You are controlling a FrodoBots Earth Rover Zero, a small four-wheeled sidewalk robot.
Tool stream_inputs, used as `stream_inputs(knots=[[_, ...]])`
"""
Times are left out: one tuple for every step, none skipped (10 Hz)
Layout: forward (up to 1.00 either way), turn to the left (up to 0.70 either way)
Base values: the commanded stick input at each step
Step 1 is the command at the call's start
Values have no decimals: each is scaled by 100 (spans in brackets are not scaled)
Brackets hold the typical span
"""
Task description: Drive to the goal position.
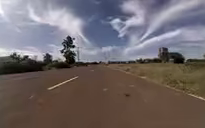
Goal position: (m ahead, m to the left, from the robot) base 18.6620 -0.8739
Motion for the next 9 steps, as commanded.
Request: stream_inputs(knots=[[68,0],[68,0],[68,0],[69,0],[69,0],[69,0],[70,-32],[70,-34],[70,-34]])
